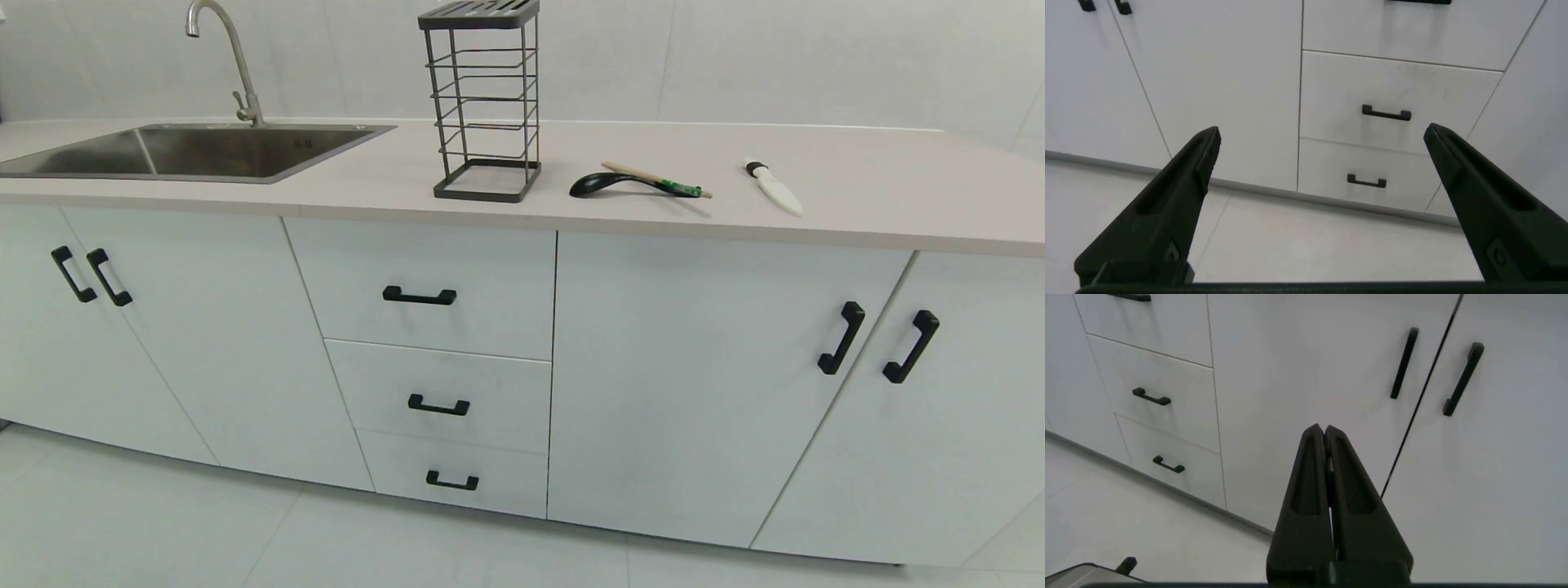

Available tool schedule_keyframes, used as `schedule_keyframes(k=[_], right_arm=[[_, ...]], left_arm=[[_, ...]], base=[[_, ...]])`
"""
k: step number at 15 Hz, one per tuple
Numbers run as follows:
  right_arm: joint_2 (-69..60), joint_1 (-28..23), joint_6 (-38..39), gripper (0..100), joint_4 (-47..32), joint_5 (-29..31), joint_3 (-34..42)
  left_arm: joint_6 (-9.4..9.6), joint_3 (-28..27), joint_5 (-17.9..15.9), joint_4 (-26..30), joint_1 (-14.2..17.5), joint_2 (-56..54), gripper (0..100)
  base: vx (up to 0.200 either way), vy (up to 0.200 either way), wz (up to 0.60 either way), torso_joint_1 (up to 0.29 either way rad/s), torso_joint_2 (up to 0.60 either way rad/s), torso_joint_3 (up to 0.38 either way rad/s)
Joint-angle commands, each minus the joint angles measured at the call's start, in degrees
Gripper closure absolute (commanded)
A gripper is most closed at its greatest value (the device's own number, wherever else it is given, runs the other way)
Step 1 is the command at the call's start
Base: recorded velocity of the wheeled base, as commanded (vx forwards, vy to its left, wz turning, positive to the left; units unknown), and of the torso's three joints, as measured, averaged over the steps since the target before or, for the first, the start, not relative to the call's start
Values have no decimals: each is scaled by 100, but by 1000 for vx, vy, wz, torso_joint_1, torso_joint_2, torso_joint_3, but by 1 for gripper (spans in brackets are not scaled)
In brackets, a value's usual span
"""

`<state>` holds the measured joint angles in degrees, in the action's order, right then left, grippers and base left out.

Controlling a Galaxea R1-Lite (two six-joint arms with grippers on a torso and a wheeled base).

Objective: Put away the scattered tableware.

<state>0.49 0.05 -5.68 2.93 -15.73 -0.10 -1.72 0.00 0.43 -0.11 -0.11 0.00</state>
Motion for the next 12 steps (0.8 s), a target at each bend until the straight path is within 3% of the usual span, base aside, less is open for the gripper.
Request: schedule_keyframes(k=[1, 3, 7, 9, 12], right_arm=[[13, 4, -3, 100, -3, -1, 1], [13, 4, -3, 100, -3, -1, 1], [13, 4, -12, 100, -3, -18, 1], [13, 4, -3, 100, -3, -18, 1], [13, 4, -3, 100, -3, -18, 1]], left_arm=[[-13, 0, 1, 2, 2, 9, 0], [-21, 0, 1, 2, 2, 9, 0], [40, 0, -8, -7, 2, 9, 0], [313, 0, -104, 2, 2, 9, 0], [304, 0, -139, 11, 2, 9, 0]], base=[[200, 0, 0, -2, 2, 2], [200, 0, 0, 7, 5, 0], [0, 0, 0, 0, 0, 0], [0, 0, 0, 0, 0, 0], [0, 0, 0, 0, 0, 0]])
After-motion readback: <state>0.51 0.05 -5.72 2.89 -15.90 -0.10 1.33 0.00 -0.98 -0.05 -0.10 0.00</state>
